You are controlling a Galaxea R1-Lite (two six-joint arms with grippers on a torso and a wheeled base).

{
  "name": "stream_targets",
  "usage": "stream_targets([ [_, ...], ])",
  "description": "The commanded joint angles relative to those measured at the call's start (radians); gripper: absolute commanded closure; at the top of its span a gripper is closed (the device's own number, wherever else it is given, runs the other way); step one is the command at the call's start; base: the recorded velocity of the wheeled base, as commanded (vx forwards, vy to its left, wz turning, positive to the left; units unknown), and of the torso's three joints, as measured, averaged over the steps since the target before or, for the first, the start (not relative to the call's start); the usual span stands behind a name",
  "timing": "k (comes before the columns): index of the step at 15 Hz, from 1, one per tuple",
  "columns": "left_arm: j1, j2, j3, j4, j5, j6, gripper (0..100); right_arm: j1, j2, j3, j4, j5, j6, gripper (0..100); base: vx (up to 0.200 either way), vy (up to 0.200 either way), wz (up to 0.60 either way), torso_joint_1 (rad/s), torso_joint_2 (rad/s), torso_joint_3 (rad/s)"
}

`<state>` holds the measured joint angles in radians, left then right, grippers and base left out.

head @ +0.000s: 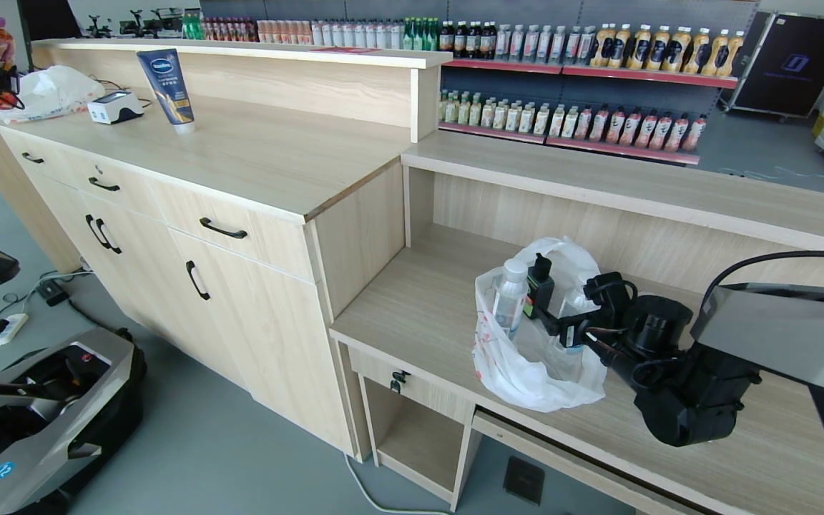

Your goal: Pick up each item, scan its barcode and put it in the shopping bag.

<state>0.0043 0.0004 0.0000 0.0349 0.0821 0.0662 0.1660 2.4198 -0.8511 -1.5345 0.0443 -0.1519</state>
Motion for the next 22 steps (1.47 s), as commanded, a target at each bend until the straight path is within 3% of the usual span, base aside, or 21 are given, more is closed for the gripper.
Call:
stream_targets([
  [1, 0.000, 0.000, 0.000, 0.000, 0.001, 0.000, 0, -0.002, -0.001, -0.003, 0.002, 0.009, 0.000, 0, 0.000, 0.000, 0.00, 0.000, 0.00, 0.000],
  [7, 0.000, 0.000, 0.000, 0.000, 0.001, 0.000, 0, 0.001, -0.119, -0.008, 0.042, 0.057, -0.003, 0, 0.000, 0.000, 0.00, 0.000, 0.00, 0.000],
  [14, 0.000, 0.000, 0.000, 0.000, 0.001, 0.000, 0, -0.014, -0.607, 0.098, 0.290, 0.128, -0.104, 0, 0.000, 0.000, 0.00, 0.000, 0.00, 0.000],
  [18, 0.000, 0.000, 0.000, 0.000, 0.001, 0.000, 0, -0.023, -0.806, 0.058, 0.435, 0.134, -0.193, 0, 0.000, 0.000, -0.60, 0.002, 0.00, 0.005],
  [22, 0.000, 0.000, 0.000, 0.000, 0.001, 0.000, 0, -0.037, -0.979, -0.134, 0.890, -0.127, -0.181, 0, 0.000, 0.000, -0.60, 0.005, 0.00, 0.004],
])
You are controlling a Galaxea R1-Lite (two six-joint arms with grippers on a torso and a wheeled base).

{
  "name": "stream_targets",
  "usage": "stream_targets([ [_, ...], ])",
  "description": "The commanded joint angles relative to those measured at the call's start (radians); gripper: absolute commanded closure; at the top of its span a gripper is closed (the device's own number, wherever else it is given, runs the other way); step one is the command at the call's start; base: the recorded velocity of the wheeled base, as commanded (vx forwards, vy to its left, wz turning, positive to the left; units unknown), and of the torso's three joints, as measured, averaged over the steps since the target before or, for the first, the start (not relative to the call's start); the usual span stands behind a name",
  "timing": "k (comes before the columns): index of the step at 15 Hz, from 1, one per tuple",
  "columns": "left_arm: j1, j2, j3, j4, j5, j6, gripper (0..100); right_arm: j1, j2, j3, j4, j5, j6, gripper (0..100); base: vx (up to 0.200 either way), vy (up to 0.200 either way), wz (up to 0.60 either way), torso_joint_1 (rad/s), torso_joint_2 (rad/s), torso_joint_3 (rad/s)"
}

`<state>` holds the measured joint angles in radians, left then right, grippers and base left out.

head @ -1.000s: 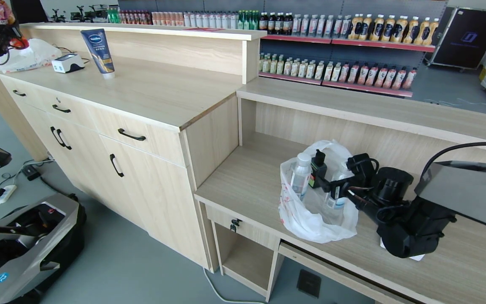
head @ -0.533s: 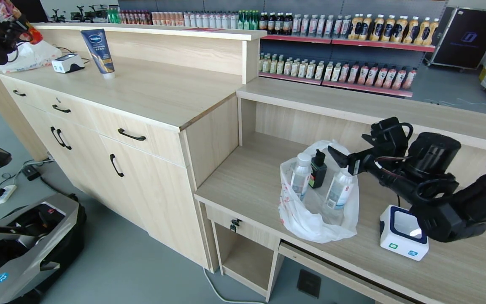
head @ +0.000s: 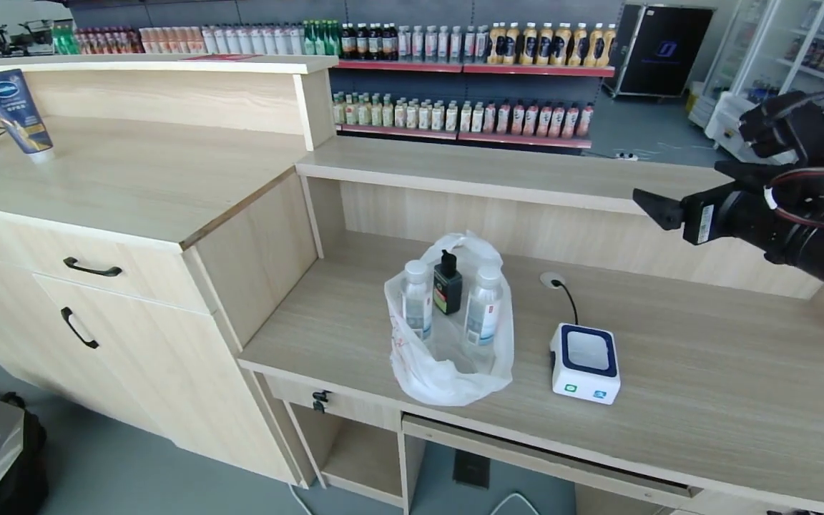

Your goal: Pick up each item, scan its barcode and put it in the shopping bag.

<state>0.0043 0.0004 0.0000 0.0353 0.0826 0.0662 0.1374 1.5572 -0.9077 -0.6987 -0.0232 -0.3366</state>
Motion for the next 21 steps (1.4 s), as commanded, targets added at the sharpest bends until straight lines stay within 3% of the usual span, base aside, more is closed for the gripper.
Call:
stream_targets([
  [1, 0.000, 0.000, 0.000, 0.000, 0.000, 0.000, 0, -0.024, -0.183, -0.129, 0.255, -0.147, 0.053, 0, 0.000, 0.000, -0.60, -0.002, 0.00, 0.002],
  [4, 0.000, 0.000, 0.000, 0.000, 0.000, 0.000, 0, -0.090, -0.332, -0.063, 0.495, -0.279, 0.140, 0, 0.000, 0.000, -0.60, 0.002, 0.00, 0.002],
  [8, 0.000, 0.000, 0.000, 0.000, 0.000, 0.000, 0, -0.202, -0.612, 0.262, 0.518, -0.254, 0.194, 0, 0.000, 0.000, -0.45, -0.001, 0.00, 0.002],
  [9, 0.000, 0.000, 0.000, 0.000, 0.000, 0.000, 0, -0.202, -0.612, 0.262, 0.518, -0.254, 0.194, 0, 0.000, 0.000, 0.00, 0.000, 0.00, 0.000],
  [10, 0.000, 0.000, 0.000, 0.000, 0.000, 0.000, 0, -0.220, -0.821, 0.486, 0.519, -0.228, 0.195, 0, 0.000, 0.000, 0.00, 0.000, 0.00, 0.000],
  [13, 0.000, 0.000, 0.000, 0.000, 0.000, 0.000, 0, -0.208, -1.165, 0.891, 0.495, -0.225, 0.189, 0, 0.000, 0.000, 0.00, 0.000, 0.00, 0.000],
  [15, 0.000, 0.000, 0.000, 0.000, 0.000, 0.000, 0, -0.193, -1.372, 0.895, 0.739, -0.250, 0.264, 0, 0.000, 0.000, 0.00, 0.000, 0.00, 0.000],
  [16, 0.000, 0.000, 0.000, 0.000, 0.000, 0.000, 0, -0.180, -1.477, 0.874, 0.783, -0.241, 0.314, 0, 0.000, 0.000, 0.00, 0.000, 0.00, 0.000],
  [18, 0.000, 0.000, 0.000, 0.000, 0.000, 0.000, 0, -0.131, -1.545, 0.888, 0.760, -0.218, 0.343, 0, 0.000, 0.000, 0.00, 0.000, 0.00, 0.000],
  [21, 0.000, 0.000, 0.000, 0.000, 0.000, 0.000, 0, -0.128, -1.557, 0.894, 0.768, -0.215, 0.338, 0, 0.000, 0.000, 0.00, 0.000, 0.00, 0.000],
])
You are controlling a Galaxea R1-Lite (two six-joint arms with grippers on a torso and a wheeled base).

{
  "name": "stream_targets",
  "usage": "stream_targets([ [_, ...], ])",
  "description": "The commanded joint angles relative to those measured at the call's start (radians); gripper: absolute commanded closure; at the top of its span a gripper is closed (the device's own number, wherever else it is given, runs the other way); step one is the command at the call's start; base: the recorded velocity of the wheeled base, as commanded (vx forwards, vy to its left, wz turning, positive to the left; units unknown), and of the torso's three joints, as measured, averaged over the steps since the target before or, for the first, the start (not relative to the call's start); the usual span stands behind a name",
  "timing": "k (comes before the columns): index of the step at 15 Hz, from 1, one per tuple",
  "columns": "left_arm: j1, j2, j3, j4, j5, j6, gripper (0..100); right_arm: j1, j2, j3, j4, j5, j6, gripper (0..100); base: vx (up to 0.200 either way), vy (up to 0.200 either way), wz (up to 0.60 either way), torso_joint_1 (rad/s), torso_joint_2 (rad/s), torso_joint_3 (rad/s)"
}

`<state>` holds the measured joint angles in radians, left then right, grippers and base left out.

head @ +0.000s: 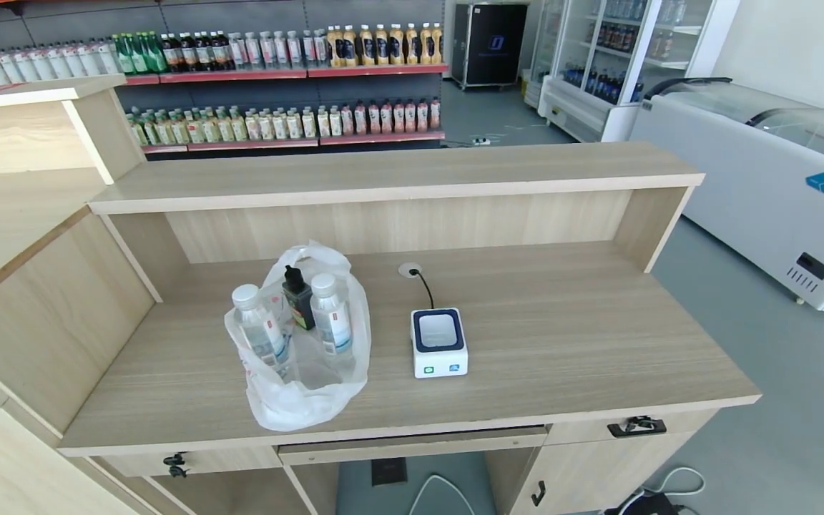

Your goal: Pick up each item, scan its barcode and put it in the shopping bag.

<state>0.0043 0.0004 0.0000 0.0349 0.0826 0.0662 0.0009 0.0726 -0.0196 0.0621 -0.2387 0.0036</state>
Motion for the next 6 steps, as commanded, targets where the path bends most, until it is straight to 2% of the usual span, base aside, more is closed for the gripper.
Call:
stream_targets([
  [1, 0.000, 0.000, 0.000, 0.000, 0.000, 0.000, 0, 0.008, -0.073, 0.006, 0.007, 0.001, -0.002, 0, 0.000, 0.000, 0.00, 0.000, 0.00, 0.000],
  [6, 0.000, 0.000, 0.000, 0.000, 0.000, 0.000, 0, 0.008, -0.073, 0.006, 0.007, 0.004, -0.004, 0, 0.000, 0.000, 0.00, 0.000, 0.00, 0.000],
])
